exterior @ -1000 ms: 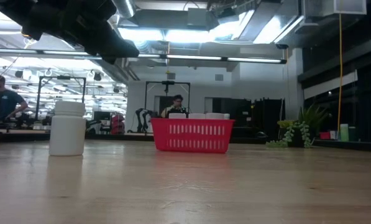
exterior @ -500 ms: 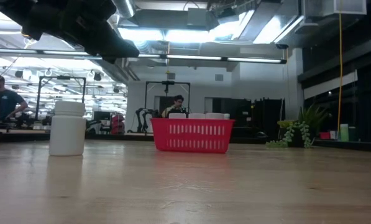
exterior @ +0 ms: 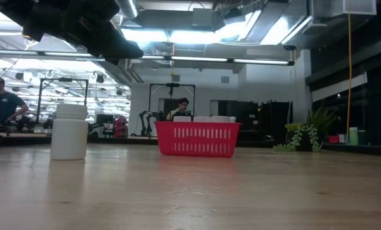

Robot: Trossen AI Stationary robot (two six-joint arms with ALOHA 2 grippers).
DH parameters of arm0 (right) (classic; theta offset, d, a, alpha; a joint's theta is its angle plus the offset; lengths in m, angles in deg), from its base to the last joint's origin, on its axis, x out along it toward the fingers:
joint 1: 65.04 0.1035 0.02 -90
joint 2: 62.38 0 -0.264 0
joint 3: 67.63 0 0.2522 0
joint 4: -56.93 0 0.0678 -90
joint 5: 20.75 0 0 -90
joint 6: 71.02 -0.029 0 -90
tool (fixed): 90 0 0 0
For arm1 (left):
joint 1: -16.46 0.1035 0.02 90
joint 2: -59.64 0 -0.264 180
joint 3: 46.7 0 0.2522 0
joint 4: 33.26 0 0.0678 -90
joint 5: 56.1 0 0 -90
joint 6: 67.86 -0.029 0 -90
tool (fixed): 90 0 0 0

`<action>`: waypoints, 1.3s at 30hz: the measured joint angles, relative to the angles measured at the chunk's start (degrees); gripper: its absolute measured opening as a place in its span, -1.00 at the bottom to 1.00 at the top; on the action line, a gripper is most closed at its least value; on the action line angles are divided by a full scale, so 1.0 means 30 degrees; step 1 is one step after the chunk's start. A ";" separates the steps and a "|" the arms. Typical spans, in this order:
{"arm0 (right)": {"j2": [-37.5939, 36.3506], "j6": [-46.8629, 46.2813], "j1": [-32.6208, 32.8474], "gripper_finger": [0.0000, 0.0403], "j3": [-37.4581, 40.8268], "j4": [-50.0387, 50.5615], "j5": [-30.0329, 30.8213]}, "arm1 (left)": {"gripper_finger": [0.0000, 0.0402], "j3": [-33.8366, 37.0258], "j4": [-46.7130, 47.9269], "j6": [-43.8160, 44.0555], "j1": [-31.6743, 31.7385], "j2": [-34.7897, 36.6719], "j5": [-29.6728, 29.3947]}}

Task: Pick and place pill bottles into a basket
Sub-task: Put the white pill bottle into the red basket

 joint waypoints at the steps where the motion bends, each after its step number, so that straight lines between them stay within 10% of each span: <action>1: 0.0000 0.0002 0.0000 -0.16 0.0001 0.0000 0.0008 | -0.97 0.0000 0.0000 -0.0002 0.0000 0.0000 0.0003; 12: 0.0000 0.0038 0.0000 0.49 0.0007 -0.0123 0.0015 | -0.98 0.0000 0.0000 0.0015 0.0000 0.0000 0.0007; 39: 0.0036 0.0543 0.0015 0.52 0.3620 -0.4288 -0.0552 | -0.97 0.0000 0.0000 0.0358 0.0004 -0.0007 0.0066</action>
